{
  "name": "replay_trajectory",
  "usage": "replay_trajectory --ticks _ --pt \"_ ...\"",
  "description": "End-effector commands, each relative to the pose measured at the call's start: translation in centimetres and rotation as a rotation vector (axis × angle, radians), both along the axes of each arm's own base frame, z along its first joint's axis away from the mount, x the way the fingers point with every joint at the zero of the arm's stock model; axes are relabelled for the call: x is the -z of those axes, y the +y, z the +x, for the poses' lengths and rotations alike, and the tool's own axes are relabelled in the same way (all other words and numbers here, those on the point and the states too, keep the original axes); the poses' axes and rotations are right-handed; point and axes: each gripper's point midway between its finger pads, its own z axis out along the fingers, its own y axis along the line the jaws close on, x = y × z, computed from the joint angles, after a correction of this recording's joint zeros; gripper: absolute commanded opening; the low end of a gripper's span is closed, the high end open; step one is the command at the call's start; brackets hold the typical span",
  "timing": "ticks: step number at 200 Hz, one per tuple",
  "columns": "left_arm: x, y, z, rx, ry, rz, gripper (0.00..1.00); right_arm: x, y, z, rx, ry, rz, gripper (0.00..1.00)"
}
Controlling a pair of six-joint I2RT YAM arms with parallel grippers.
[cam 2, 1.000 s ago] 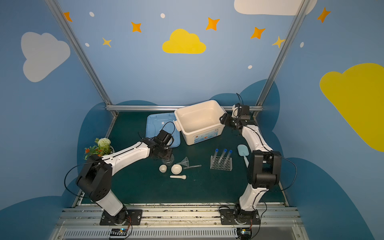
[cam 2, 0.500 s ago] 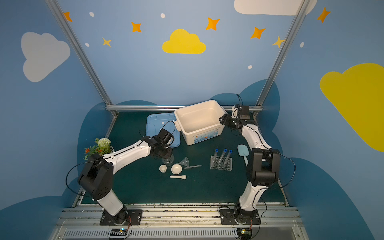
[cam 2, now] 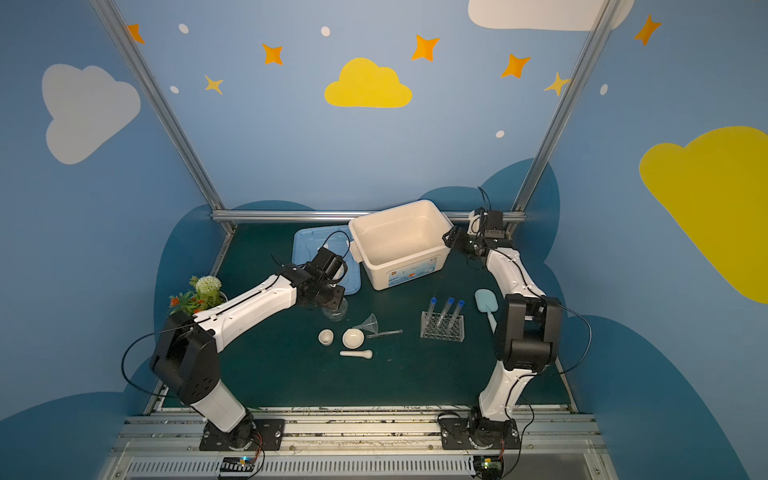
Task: Organize the chemistry lab equipment
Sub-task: 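Lift the flask toward the bin with the left gripper while the right holds the rim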
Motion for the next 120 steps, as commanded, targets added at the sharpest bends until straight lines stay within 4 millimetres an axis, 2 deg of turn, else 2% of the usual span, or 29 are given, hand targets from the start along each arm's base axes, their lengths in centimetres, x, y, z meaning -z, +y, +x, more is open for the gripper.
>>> replay_trajectory --ticks 1,72,94,120 --pt "-3.6 0.3 0.7 0.000 -0.079 -0.019 0.08 -0.7 -0.5 1.2 0.021 -0.027 0.011 0.73" --pt "-9.1 0.8 1.4 -0.010 -0.217 -0.080 0.08 0.3 -0.8 2.4 0.013 -0.002 0.008 0.58" --pt "-10.8 0.7 1.7 -0.006 -0.259 -0.103 0.08 0.7 -0.9 2.2 0.007 0.011 -0.005 0.50" --pt "-12.3 0.4 2.4 0.004 -0.305 -0.124 0.08 0.6 -0.7 1.8 -0.009 0.015 -0.007 0.36"
